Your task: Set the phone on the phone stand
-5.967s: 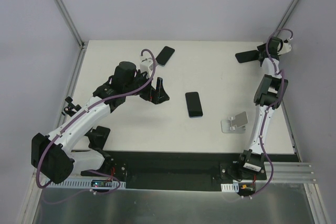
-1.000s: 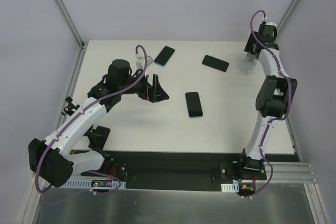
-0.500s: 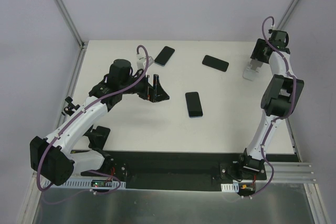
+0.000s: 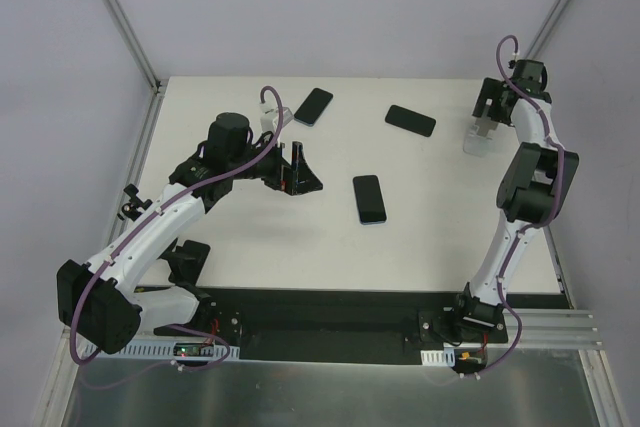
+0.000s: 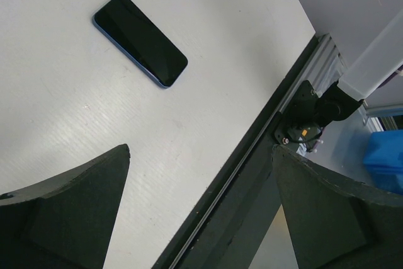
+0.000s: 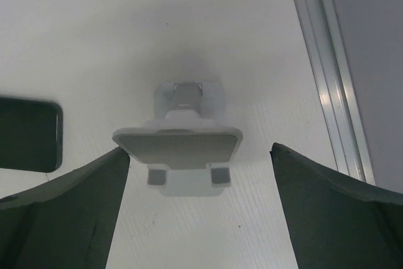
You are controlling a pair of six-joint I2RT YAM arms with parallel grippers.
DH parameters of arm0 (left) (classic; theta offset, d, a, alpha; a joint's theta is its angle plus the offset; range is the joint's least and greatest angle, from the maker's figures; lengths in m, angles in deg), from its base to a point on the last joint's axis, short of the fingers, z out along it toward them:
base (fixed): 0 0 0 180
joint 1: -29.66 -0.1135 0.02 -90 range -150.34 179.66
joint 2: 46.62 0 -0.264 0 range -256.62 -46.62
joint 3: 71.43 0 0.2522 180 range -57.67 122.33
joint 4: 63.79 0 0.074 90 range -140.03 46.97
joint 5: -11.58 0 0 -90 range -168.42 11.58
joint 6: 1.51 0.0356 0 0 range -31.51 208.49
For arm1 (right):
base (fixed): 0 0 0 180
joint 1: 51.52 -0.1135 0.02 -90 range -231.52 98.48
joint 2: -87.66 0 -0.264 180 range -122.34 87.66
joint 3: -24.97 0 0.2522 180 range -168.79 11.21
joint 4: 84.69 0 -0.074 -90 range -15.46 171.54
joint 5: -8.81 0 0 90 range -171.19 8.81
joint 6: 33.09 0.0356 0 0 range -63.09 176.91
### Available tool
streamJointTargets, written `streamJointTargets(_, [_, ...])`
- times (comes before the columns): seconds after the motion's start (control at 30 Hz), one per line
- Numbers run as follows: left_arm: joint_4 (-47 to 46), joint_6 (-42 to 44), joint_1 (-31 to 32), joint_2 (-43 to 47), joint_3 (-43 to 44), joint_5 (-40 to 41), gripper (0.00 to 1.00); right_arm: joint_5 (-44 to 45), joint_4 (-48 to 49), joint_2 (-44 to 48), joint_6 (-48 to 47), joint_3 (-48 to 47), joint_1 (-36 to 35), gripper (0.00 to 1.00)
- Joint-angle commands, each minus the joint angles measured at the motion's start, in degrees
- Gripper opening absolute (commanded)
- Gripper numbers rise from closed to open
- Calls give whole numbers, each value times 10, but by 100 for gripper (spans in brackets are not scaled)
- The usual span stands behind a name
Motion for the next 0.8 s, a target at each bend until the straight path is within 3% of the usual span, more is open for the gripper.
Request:
streamJointTargets(0.0, [-18, 1, -6, 3, 23, -27, 93, 104, -21, 100, -12, -11, -26, 96])
streamJointTargets(0.13, [-18, 2, -6, 1, 22, -26, 93, 206, 0, 129, -25, -11, -97, 96])
streamJointTargets(0.23, [-18, 5, -7, 2, 21, -19, 93, 217, 22, 111, -16, -25, -134, 96])
streamJointTargets(0.33, [-17, 6, -7, 3, 19, -14, 93, 129, 29, 54, 51, -67, -136, 96])
streamJointTargets(0.4, [-18, 6, -7, 2, 19, -12, 93, 16, 30, -12, 134, -120, -135, 96])
streamJointTargets(0.5, [-18, 9, -7, -2, 17, -12, 93, -72, 65, -93, 247, -164, -129, 72])
streamJointTargets(0.53, [-18, 9, -7, -2, 17, -12, 93, -81, 85, -106, 262, -164, -127, 56])
streamJointTargets(0.57, [-18, 10, -7, -2, 17, -10, 93, -80, 116, -129, 276, -165, -127, 28])
streamJointTargets(0.77, [-18, 13, -7, -2, 16, -5, 93, -36, 154, -203, 350, -198, -115, 25])
